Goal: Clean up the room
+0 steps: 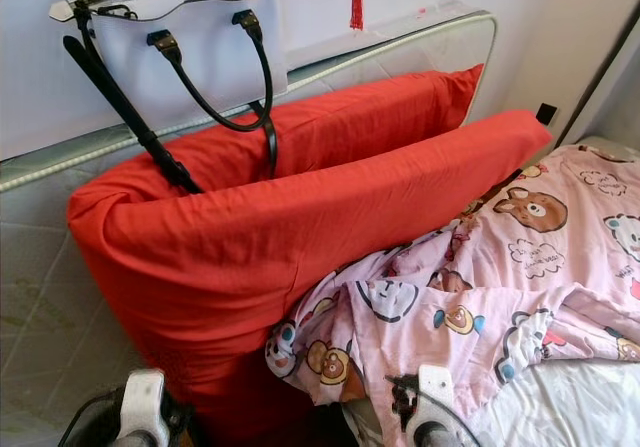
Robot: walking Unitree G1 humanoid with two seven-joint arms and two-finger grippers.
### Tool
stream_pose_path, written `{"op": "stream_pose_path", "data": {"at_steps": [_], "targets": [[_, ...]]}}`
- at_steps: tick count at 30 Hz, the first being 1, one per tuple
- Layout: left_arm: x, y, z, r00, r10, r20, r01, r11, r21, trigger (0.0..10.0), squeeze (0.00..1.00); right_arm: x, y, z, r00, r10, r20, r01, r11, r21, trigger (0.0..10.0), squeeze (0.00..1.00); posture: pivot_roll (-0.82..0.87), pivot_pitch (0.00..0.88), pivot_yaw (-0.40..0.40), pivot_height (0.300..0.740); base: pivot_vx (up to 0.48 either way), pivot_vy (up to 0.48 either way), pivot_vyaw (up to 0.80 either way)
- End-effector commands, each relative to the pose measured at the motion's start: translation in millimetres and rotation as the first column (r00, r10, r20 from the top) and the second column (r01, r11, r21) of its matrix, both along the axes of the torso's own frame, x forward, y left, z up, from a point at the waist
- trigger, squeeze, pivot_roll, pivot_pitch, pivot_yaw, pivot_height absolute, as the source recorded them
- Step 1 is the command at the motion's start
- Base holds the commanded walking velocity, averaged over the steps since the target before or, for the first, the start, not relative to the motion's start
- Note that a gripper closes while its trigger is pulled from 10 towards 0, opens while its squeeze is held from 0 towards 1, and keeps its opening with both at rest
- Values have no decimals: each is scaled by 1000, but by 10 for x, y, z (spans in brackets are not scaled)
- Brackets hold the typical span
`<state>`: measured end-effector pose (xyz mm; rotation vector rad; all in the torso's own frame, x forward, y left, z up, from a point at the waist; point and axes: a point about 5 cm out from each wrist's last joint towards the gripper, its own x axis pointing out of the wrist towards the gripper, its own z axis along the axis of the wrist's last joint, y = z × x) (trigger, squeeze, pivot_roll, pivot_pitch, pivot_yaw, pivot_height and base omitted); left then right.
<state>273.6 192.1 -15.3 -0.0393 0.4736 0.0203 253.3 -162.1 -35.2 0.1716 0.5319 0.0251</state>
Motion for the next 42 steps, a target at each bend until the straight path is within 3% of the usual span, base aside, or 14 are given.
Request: {"op": "stream_pose_path", "data": {"at_steps": [1, 6, 12, 15, 19, 22, 27, 32, 36, 37, 39, 40, 42], "targets": [[-13, 51, 15, 999, 21, 26, -21, 1000, -6, 10000, 0, -43, -64, -19, 1000, -18, 4, 18, 1000, -2, 10000, 0, 30, 0, -20, 740, 0, 0, 0], [-67, 16, 19, 996, 10, 93, -11, 1000, 5, 10000, 0, -175, -151, -111, 999, -33, -42, 33, 999, 7, 10000, 0, 24, 0, -6, 740, 0, 0, 0], [-182, 8, -46, 996, 8, 94, -8, 1000, 3, 10000, 0, -353, -334, -200, 993, -87, -81, 89, 996, 11, 10000, 0, 29, 0, 9, 740, 0, 0, 0], [-307, 21, -121, 997, -12, 75, 12, 1000, -5, 10000, 0, -476, -498, -234, 986, -139, -87, 140, 990, 13, 10000, 0, 32, 0, 14, 740, 0, 0, 0], [-389, 41, -166, 998, -23, 63, 23, 1000, 3, 10000, 0, -523, -572, -241, 983, -159, -86, 161, 987, 12, 10000, 0, 38, 0, 14, 740, 0, 0, 0], [-547, 90, -224, 998, -13, 66, 13, 1000, 5, 10000, 0, -566, -697, -220, 984, -167, -65, 168, 986, 16, 10000, 0, 30, 0, 25, 740, 0, 0, 0], [-659, 83, -220, 994, -31, 101, 29, 999, 19, 10000, 0, -623, -826, -210, 978, -199, -60, 201, 979, 32, 10000, 0, 44, 0, 10, 740, 0, 0, 0], [-828, 114, -123, 982, 25, 189, -31, 999, 29, 10000, 0, -826, -982, -264, 978, -170, -117, 174, 984, 25, 10000, 0, 84, 5, -23, 740, 0, 0, 0], [-827, 99, -59, 976, 27, 215, -35, 999, 32, 10000, 0, -926, -1066, -288, 975, -150, -164, 151, 988, -8, 10000, 0, 95, 28, -32, 740, 0, 0, 0], [-806, 105, -28, 973, 31, 227, -40, 999, 32, 10000, 0, -544, -678, -187, 998, -55, -37, 55, 998, -1, 10000, 0, 93, 40, -34, 740, 0, 0, 0], [-780, 112, 11, 970, 37, 241, -46, 998, 33, 10000, 0, -81, -113, 75, 985, 57, 165, -59, 998, 6, 10000, 0, 96, 42, -35, 730, 0, 0, 0], [-760, 118, 33, 968, 39, 247, -49, 998, 33, 10000, 0, 35, 43, 176, 971, 78, 225, -82, 997, 8, 10000, 0, 98, 41, -35, 725, 0, 0, 0], [-715, 125, 77, 965, 40, 259, -50, 998, 31, 10000, 0, 87, 102, 229, 965, 80, 251, -84, 996, 8, 10000, 0, 91, 38, -33, 710, 0, 0, 0]]}}
